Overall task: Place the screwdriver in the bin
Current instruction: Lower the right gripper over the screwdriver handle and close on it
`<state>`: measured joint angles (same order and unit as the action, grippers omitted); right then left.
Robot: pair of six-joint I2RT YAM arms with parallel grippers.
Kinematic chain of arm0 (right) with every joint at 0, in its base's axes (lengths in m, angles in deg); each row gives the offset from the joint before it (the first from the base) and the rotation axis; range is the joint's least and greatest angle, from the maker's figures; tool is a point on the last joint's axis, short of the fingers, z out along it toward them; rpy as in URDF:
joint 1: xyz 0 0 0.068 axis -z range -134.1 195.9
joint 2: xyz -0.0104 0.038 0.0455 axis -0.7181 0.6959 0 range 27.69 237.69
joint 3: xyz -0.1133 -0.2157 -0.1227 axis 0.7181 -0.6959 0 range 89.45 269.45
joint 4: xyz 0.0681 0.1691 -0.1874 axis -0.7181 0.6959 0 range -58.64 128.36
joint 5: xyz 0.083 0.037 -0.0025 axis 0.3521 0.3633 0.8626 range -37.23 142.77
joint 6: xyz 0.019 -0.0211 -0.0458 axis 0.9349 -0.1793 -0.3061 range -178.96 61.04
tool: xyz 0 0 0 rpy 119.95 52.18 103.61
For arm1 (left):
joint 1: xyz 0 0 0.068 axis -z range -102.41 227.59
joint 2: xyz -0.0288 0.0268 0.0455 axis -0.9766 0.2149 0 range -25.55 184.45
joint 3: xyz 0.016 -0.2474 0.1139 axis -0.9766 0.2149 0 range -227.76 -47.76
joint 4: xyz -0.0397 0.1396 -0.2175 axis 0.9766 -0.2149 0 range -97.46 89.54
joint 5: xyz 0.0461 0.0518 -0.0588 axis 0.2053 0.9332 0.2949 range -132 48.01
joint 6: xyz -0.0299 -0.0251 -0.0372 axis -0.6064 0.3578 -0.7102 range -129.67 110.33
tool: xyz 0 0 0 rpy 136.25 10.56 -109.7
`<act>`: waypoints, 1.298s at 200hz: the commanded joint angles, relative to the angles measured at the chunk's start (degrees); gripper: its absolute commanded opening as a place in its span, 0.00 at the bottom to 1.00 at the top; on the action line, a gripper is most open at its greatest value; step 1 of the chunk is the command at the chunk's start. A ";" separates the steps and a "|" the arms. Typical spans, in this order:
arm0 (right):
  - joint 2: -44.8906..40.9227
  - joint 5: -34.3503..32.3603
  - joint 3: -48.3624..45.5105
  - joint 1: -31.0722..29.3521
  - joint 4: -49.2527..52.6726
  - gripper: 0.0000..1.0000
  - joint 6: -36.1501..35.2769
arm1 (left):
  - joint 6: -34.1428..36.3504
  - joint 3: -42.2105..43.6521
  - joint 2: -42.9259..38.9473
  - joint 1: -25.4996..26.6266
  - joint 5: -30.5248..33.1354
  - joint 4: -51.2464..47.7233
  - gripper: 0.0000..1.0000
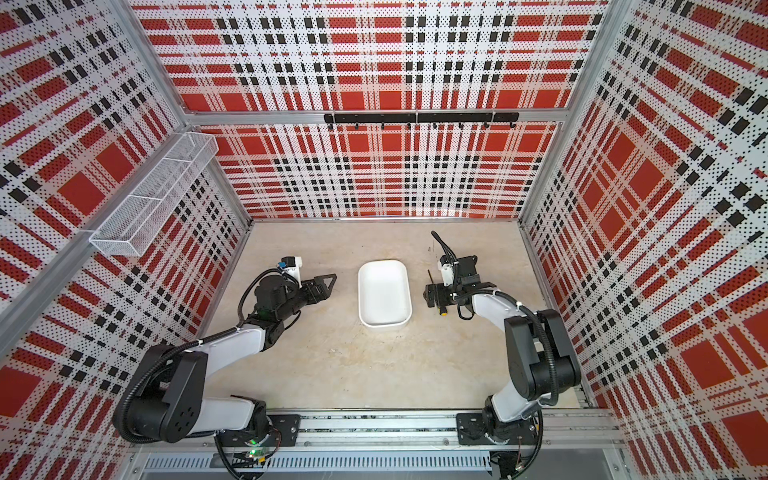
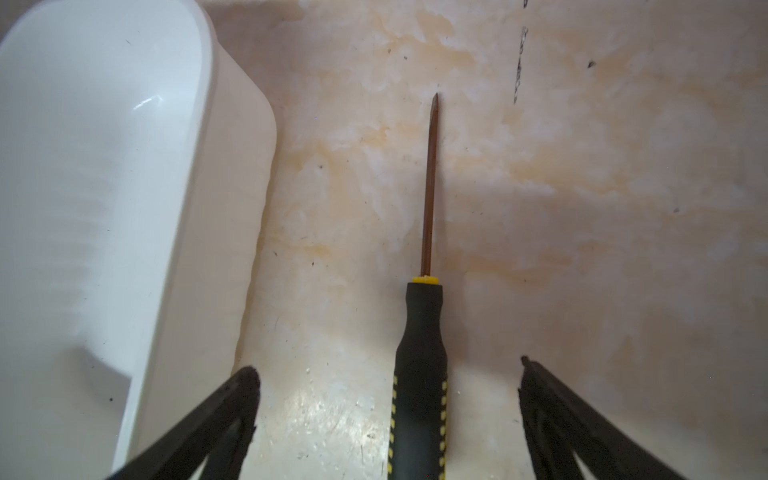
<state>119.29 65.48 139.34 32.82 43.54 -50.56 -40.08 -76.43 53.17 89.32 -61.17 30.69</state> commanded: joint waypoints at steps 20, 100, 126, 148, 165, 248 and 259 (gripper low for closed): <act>3.41 -4.02 1.33 -1.45 3.04 0.94 0.99 | -2.26 0.54 1.15 0.43 -1.99 0.13 0.98; 4.29 -7.20 1.41 -2.10 3.81 0.78 1.09 | -2.47 0.22 1.62 0.57 -2.36 -0.24 0.98; 4.80 -6.38 1.81 -2.28 4.09 0.70 1.09 | -1.88 -0.47 1.70 0.56 -2.44 -1.27 0.98; 5.25 -6.48 2.13 -2.32 4.47 0.63 1.16 | -0.99 -1.53 1.88 0.55 -2.47 -3.19 0.98; 5.59 -6.74 2.39 -2.33 4.69 0.60 1.19 | -0.61 -2.00 1.79 0.55 -2.44 -4.07 0.98; 6.36 -7.51 3.41 -2.42 5.63 0.46 1.45 | -0.66 -1.92 1.17 0.57 -2.35 -4.97 0.98; 6.41 -7.59 3.51 -2.46 5.82 0.43 1.59 | -0.67 -2.00 1.17 0.54 -2.43 -5.06 0.98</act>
<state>124.77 58.66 141.48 30.78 48.22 -48.81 -41.59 -77.11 54.55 89.58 -62.79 26.80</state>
